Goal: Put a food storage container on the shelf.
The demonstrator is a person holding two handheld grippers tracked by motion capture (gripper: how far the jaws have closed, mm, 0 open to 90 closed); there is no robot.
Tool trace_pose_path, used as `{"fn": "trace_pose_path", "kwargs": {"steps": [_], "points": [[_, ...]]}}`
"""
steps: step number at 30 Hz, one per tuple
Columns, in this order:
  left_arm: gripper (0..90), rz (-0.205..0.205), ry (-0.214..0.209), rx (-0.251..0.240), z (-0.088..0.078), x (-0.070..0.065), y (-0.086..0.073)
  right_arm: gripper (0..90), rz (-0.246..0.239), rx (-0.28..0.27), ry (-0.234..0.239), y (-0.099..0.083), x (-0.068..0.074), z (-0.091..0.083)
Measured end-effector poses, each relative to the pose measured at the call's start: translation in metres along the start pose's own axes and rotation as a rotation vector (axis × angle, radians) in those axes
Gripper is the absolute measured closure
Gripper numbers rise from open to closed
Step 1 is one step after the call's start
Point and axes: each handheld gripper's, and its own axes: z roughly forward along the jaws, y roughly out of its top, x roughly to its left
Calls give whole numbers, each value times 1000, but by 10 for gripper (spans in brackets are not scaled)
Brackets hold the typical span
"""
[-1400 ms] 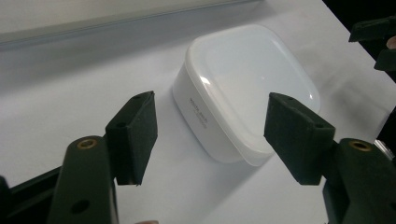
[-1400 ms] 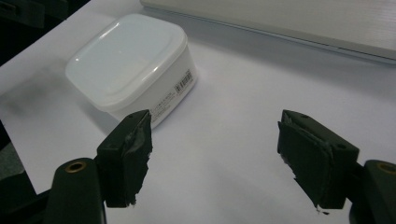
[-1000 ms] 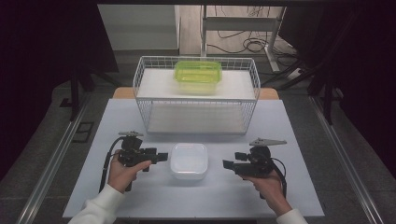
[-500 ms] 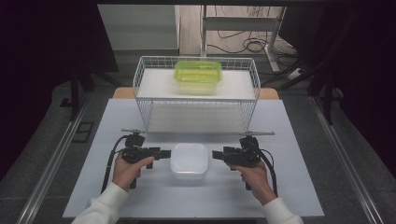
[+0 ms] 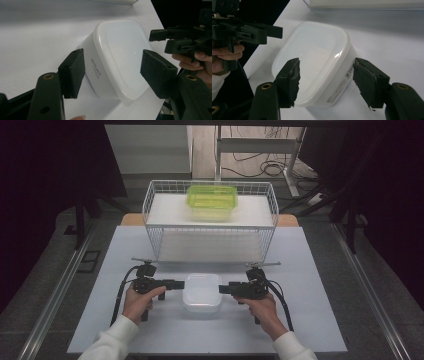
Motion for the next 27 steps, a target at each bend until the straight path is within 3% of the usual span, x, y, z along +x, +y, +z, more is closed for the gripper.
{"fn": "trace_pose_path", "kwargs": {"steps": [9, 16, 21, 22, 27], "points": [[417, -23, -43, 29, 8, 8, -1, 477, 74, 16, 41, 0, -11, 12], [491, -83, -103, 40, 14, 16, -5, 554, 116, 23, 81, -1, -15, 15], [609, -101, -141, 67, 20, 18, -8, 618, 158, 39, 109, -4, -18, 17], [627, -101, -123, 70, 21, 17, -9, 639, 170, 39, 115, -5, -19, 17], [708, -148, -149, 46, 18, 19, -11, 678, 214, 33, 139, -6, -22, 14]]}}
